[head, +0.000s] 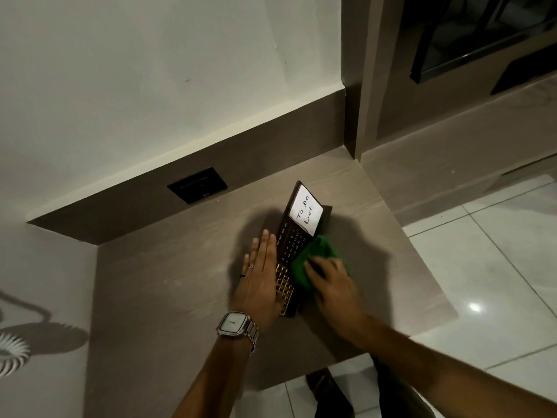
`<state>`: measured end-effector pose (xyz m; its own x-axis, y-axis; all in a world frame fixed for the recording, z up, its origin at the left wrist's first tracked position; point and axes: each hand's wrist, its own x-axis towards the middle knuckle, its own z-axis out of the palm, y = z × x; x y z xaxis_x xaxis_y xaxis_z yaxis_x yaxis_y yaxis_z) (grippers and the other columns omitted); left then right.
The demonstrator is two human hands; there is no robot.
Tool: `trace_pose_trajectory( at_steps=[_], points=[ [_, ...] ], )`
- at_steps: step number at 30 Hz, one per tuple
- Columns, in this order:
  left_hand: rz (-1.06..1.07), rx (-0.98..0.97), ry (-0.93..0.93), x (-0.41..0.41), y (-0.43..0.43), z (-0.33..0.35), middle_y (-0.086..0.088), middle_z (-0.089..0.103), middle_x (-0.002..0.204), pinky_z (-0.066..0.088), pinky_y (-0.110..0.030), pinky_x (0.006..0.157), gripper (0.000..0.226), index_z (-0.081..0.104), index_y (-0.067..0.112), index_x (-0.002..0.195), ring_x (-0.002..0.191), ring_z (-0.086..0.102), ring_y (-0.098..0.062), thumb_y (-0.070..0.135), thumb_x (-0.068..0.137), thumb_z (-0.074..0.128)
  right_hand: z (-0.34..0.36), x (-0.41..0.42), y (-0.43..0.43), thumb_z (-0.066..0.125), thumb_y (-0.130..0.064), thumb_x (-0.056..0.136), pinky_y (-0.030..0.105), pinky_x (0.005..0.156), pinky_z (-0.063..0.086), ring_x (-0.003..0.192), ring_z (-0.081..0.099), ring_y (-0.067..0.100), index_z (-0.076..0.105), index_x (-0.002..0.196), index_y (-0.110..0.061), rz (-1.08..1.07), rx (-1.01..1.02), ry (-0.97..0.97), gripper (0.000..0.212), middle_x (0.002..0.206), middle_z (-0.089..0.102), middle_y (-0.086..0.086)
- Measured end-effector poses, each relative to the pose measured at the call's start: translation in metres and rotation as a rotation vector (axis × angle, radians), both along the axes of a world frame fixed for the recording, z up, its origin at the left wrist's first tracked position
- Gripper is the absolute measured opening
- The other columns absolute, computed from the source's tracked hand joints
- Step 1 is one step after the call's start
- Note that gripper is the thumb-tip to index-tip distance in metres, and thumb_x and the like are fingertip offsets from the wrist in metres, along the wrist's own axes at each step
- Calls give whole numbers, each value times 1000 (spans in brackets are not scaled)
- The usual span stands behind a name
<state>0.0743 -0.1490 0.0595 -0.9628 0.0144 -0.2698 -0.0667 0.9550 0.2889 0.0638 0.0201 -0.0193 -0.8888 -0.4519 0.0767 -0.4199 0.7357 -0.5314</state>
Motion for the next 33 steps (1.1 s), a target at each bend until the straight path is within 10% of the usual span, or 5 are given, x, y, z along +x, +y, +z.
trace_pose_trajectory(
  at_steps=[11, 21, 33],
  points=[
    [1, 16, -11, 3, 1, 2, 5, -28, 159, -7, -40, 122, 120, -28, 27, 143, 146, -24, -16, 14, 78, 72, 17, -136, 20, 53, -2, 89, 42, 88, 49, 115, 42, 30, 45, 140, -14, -336, 122, 80, 53, 136, 46, 13],
    [11, 30, -18, -1, 1, 0, 9, -32, 153, -9, -41, 120, 119, -29, 28, 141, 146, -24, -17, 13, 79, 71, -6, 79, -15, 86, -22, 61, 32, 64, 53, 101, 46, 22, 62, 119, -18, 212, -57, -17, 63, 113, 59, 4],
    [18, 33, -2, 1, 0, -1, 6, -29, 157, -8, -40, 121, 120, -25, 25, 146, 146, -25, -16, 11, 77, 72, 7, -24, -5, 65, -4, 81, 46, 89, 51, 119, 41, 33, 47, 139, -13, -124, 22, 10, 62, 134, 47, 16]
  ],
)
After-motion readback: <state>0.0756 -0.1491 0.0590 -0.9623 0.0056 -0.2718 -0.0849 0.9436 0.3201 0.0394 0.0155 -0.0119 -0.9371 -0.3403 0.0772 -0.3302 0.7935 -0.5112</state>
